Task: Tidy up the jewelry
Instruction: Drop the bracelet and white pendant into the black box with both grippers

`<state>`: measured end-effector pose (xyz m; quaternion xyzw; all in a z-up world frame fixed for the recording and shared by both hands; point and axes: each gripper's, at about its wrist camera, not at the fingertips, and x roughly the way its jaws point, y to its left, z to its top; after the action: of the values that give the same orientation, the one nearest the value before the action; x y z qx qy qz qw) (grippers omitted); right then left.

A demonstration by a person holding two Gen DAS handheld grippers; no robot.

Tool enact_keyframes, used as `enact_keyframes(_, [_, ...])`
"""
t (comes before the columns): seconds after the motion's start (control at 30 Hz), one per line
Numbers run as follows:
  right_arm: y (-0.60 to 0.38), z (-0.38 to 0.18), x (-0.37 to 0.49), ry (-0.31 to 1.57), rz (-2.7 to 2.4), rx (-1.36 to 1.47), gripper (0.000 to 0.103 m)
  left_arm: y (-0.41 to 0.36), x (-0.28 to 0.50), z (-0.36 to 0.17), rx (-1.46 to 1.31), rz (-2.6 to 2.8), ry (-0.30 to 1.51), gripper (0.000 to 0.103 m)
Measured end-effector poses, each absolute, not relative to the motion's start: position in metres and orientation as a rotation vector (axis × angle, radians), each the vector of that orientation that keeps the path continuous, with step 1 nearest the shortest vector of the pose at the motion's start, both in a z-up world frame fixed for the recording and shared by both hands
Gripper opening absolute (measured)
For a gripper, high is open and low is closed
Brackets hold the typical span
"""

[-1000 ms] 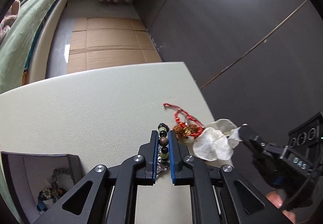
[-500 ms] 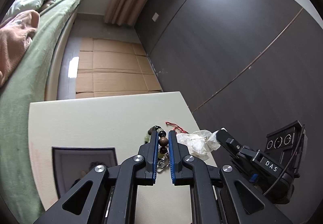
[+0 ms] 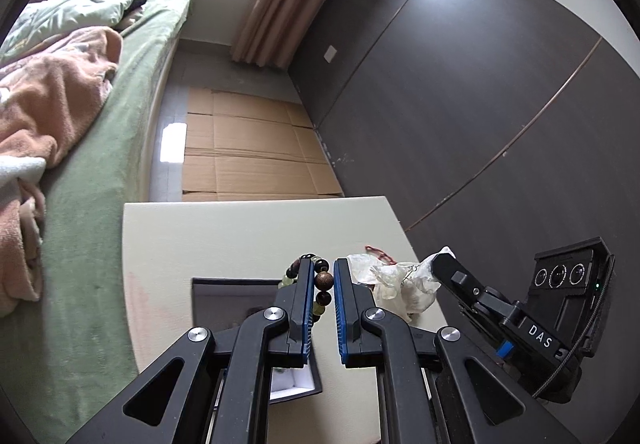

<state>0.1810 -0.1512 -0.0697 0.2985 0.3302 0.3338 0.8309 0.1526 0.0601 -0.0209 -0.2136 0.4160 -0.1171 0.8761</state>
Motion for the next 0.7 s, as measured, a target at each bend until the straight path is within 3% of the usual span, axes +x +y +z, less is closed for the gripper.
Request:
enact_keyframes(0.27, [-0.105,-0.079,0.177,0.750,0.790,0.582,0.003,0.088,0.159,-0.041,-0.531,-0.171,0.956,0.015])
enact_keyframes(0.33, [-0.097,-0.080,0.176,0.756,0.810,0.573,0.003,0.095,0.158,-0.042,-0.540,-0.143,0.963,0.038])
enact_keyframes(0.37, [-0.093,-0.081,0.175,0.758,0.818,0.570,0.003,0.099,0.157,-0.041,-0.547,-0.134,0.950,0.057])
enact_keyframes(0.4, [-0.090,-0.082,0.175,0.761,0.825,0.567,0.003,0.103,0.155,-0.038,-0.557,-0.127,0.925,0.067])
enact_keyframes(0.67, [-0.066,-0.085,0.173,0.805,0.859,0.517,0.003,0.123,0.154,-0.024,-0.605,-0.082,0.848,0.070])
enact_keyframes(0.7, [-0.062,-0.088,0.175,0.836,0.856,0.499,0.009,0.124,0.155,-0.025,-0.613,-0.077,0.847,0.070])
